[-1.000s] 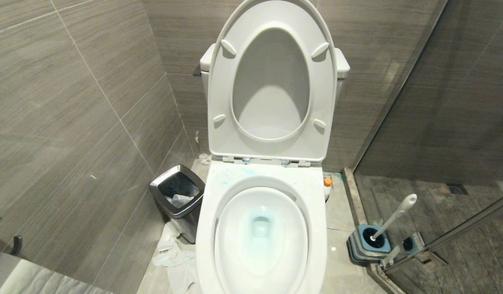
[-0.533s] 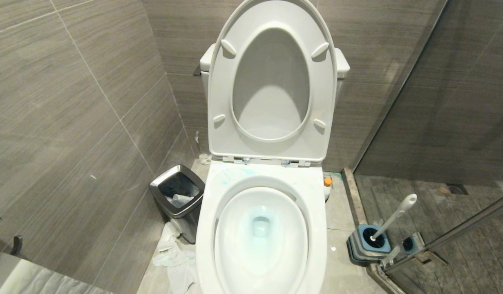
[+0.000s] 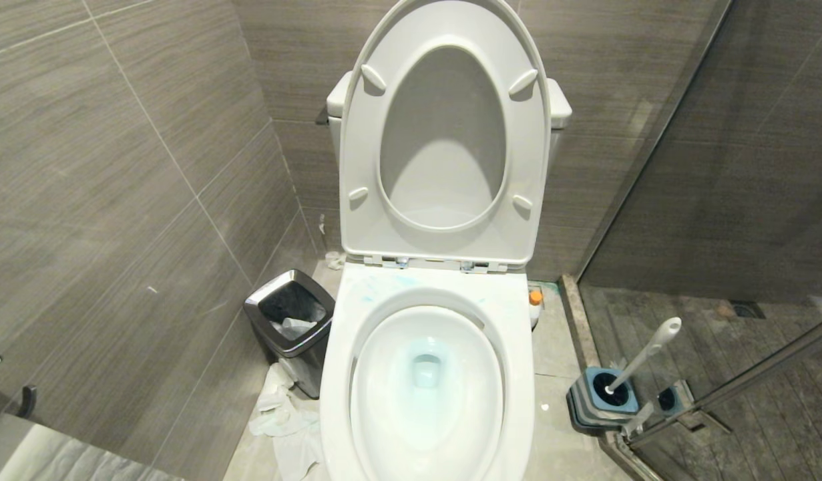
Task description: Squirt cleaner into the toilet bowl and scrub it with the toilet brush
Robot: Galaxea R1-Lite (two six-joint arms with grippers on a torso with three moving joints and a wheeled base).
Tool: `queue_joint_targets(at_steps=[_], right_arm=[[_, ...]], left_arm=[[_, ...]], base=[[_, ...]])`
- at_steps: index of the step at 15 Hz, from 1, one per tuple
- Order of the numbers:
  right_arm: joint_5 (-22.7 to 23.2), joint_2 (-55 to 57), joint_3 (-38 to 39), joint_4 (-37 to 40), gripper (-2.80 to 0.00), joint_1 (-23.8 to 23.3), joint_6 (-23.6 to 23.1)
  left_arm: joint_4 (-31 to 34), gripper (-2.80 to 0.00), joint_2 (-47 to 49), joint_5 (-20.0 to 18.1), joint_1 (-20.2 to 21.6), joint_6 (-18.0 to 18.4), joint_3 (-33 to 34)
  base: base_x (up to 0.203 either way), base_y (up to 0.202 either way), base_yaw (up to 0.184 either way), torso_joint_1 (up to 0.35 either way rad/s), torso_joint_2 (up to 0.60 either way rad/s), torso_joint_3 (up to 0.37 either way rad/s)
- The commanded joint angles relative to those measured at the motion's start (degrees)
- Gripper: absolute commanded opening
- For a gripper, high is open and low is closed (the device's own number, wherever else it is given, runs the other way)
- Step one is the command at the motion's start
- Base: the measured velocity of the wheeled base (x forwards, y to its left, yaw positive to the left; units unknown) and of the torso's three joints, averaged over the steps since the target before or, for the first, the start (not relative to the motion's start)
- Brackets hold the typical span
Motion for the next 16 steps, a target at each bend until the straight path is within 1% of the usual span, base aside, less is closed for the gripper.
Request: queue_joint_targets(at_steps=[1, 16], right_arm=[[0.0, -0.1, 0.6, 0.0, 0.0, 0.0, 0.0], [0.0, 0.0, 0.6, 0.0, 0.0, 0.0, 0.0]], left_arm=[[0.0, -2.8, 0.0, 0.0, 0.0, 0.0, 0.4], [0.0, -2.8, 0.0, 0.0, 0.0, 0.0, 0.4]], base=[[0.0, 0.0, 0.0, 0.0, 0.0, 0.0], [0.0, 0.0, 0.0, 0.0, 0.0, 0.0]])
